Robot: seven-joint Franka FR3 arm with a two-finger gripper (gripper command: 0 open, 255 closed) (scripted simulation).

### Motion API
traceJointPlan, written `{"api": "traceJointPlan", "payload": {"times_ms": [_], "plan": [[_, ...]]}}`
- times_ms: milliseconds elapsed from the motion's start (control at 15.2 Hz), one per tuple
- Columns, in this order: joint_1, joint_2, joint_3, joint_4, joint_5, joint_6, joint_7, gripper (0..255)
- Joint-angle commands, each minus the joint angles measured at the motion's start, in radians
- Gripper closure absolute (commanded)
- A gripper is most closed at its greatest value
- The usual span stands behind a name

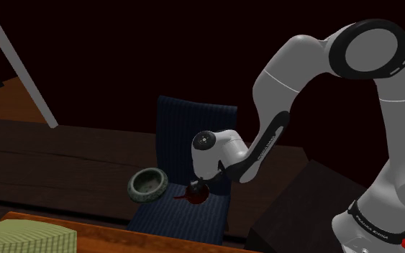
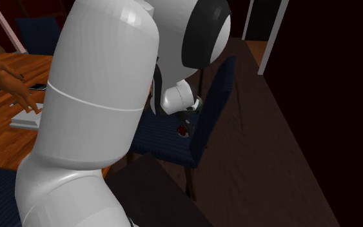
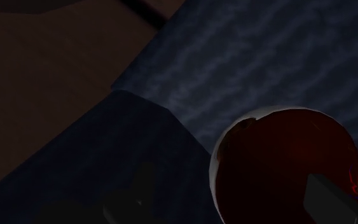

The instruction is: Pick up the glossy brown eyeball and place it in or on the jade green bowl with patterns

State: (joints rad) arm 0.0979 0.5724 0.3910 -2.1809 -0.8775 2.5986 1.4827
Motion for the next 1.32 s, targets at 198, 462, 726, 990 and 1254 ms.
{"api": "traceJointPlan", "payload": {"times_ms": [198,462,726,990,1254], "plan": [[-0.002,0.004,-0.004,0.002,0.001,-0.004,0.0,255],[-0.002,0.004,-0.004,0.002,0.001,-0.004,0.0,255],[-0.009,-0.01,0.004,-0.006,0.011,-0.009,-0.01,255],[-0.035,-0.061,0.038,-0.025,0.059,-0.034,-0.049,255],[-0.06,-0.112,0.072,-0.042,0.109,-0.06,-0.091,255]]}}
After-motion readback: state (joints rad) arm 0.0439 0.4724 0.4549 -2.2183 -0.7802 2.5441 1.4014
